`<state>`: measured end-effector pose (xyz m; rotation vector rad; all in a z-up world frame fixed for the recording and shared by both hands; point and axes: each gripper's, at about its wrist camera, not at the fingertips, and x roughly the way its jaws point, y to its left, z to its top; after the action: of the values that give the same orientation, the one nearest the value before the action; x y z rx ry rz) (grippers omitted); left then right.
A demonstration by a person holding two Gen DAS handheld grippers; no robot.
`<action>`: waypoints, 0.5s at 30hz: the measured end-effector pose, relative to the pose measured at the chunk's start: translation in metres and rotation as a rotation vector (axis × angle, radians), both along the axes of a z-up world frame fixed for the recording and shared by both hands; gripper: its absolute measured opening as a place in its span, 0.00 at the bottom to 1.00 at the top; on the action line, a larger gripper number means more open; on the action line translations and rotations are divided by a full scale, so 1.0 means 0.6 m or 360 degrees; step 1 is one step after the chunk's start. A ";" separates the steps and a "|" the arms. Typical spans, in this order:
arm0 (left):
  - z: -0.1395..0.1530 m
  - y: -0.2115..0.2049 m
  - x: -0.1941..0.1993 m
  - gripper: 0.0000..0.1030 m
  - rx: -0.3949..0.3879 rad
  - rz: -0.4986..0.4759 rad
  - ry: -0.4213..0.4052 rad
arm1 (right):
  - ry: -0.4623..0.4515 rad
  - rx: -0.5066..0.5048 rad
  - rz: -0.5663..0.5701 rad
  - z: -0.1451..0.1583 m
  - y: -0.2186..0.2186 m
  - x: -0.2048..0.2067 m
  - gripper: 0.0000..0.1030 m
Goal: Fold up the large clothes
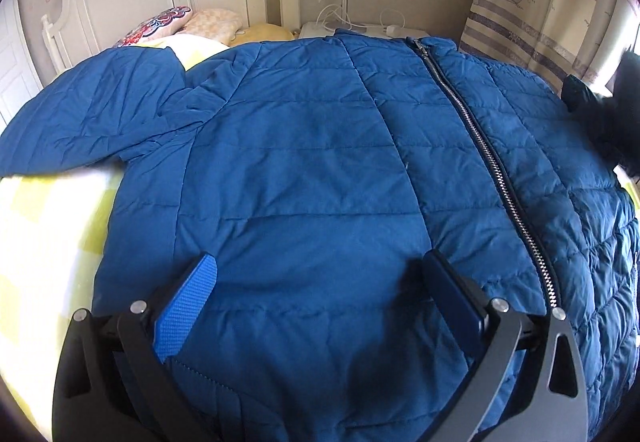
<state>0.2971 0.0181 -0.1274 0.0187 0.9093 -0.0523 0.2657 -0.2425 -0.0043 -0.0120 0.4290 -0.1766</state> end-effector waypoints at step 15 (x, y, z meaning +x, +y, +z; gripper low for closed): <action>0.004 0.013 0.000 0.98 -0.0088 -0.0008 -0.0016 | 0.0571 0.0280 0.0541 -0.110 0.046 -0.069 0.77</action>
<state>0.2970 0.0262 -0.1247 -0.0301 0.8976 -0.0819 0.2241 -0.2151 -0.0700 0.0570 0.7908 0.2029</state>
